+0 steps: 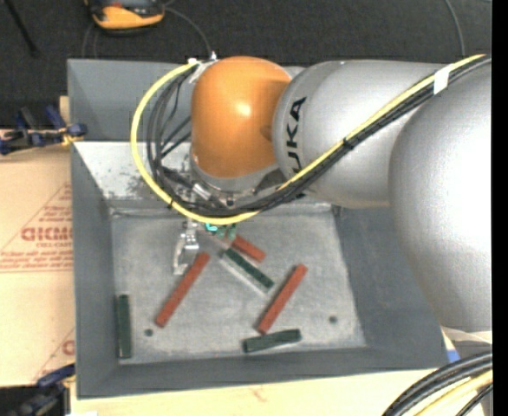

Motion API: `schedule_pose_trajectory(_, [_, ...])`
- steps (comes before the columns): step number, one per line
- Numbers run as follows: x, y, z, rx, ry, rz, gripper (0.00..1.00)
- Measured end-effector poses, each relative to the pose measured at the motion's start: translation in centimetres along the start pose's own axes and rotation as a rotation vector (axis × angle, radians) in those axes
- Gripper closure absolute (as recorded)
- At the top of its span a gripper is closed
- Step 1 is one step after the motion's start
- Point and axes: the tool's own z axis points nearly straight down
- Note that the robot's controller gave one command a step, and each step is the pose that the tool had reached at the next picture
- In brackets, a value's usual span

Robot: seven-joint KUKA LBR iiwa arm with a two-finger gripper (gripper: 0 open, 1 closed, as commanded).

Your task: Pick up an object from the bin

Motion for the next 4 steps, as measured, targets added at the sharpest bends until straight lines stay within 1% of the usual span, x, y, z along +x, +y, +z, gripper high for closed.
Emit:
schedule_pose_trajectory(1, [-0.2,-0.1,-0.5,-0.001,-0.008,0.004,0.00])
schedule_pose_trajectory(2, [0.7,-0.9,4.6,0.000,-0.015,-0.291,0.00])
schedule_pose_trajectory(3, [1.7,-2.1,10.7,-0.001,-0.009,-0.648,0.00])
schedule_pose_trajectory(4, [1.5,-1.8,6.0,0.002,-0.008,-0.643,0.00])
